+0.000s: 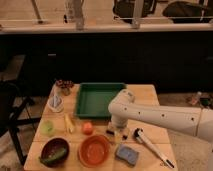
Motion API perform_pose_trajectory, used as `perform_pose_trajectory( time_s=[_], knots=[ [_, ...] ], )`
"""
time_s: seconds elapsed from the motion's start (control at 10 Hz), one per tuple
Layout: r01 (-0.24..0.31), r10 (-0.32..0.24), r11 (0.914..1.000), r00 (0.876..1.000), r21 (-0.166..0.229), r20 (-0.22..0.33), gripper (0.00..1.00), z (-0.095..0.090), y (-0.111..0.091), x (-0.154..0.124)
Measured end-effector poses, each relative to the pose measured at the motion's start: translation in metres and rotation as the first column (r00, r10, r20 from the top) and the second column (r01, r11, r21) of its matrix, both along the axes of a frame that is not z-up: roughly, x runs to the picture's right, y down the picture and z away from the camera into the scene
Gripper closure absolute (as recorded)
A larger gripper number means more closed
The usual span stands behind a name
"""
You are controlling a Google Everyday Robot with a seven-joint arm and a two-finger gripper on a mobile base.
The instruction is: Wipe tray with eraser
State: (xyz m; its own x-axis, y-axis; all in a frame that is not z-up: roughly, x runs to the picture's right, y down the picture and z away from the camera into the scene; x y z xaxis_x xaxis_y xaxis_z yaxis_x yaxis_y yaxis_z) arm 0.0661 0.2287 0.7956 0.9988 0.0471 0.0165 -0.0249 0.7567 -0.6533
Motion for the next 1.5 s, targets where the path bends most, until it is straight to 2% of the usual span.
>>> perform_pose_trajectory(
  time_s=[0.5, 0.6, 0.8, 0.9, 1.2, 1.5],
  knots=[
    [-0.026, 0.026, 0.9989, 1.000, -0.039, -0.006, 0.20, 0.021, 0.004, -0.003],
    [-0.028, 0.028, 0.9986, 1.000, -0.046, -0.010, 0.26, 0.025, 0.007, 0.000],
    [-0.033, 0.032, 0.9980, 0.999, -0.054, -0.015, 0.46, 0.028, 0.010, 0.004],
    [-0.034, 0.034, 0.9978, 0.999, -0.056, -0.017, 0.51, 0.029, 0.010, 0.006],
    [-0.040, 0.038, 0.9970, 0.999, -0.066, -0.020, 0.54, 0.030, 0.015, 0.013],
    [-0.041, 0.040, 0.9967, 0.999, -0.070, -0.022, 0.81, 0.032, 0.024, 0.023]
  ],
)
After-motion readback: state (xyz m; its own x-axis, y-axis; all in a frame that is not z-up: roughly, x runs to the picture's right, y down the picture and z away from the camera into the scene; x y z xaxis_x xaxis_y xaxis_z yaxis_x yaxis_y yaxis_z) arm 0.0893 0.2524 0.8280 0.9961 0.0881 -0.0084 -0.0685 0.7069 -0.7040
